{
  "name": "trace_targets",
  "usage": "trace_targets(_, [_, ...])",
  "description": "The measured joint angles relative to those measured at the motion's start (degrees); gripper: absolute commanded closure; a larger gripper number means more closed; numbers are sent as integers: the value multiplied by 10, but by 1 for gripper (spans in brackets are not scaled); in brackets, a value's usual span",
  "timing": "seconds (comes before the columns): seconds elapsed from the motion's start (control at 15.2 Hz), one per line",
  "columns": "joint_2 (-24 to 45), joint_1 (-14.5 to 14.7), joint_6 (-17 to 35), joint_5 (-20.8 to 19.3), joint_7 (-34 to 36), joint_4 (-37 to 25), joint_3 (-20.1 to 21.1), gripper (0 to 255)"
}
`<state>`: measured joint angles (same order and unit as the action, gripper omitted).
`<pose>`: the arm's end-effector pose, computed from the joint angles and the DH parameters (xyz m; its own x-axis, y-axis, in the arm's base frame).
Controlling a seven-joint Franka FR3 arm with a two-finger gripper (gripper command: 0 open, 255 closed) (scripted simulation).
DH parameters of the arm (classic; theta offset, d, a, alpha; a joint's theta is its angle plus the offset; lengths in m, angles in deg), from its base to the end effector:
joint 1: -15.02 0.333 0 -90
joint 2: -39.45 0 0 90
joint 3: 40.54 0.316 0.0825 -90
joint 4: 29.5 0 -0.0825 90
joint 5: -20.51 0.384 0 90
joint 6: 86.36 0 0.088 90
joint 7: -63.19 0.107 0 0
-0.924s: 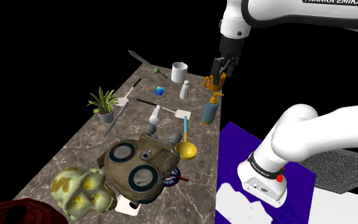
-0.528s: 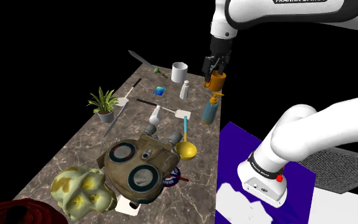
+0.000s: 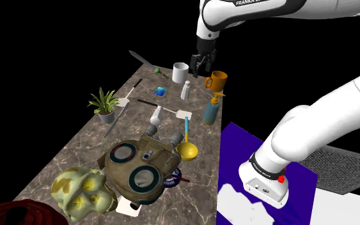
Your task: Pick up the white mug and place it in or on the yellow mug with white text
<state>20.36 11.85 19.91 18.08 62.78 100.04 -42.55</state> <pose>0.4411 -0.0442 0.4885 0.9950 -0.0683 -0.0734 -0.0664 -0.9974 0.0277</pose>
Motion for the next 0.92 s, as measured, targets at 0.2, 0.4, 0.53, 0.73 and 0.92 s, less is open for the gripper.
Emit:
trace_targets(0.2, [71,-4,26,1,-13,-46,-9,0])
trace_targets(0.4, [132,-10,43,3,-28,-91,-18,0])
trace_targets(0.53, [175,-13,50,6,-37,-129,-23,0])
trace_targets(0.73, [245,-20,55,12,-52,-194,-29,0])
trace_targets(0.92, [319,-29,53,21,-68,-271,-34,0])
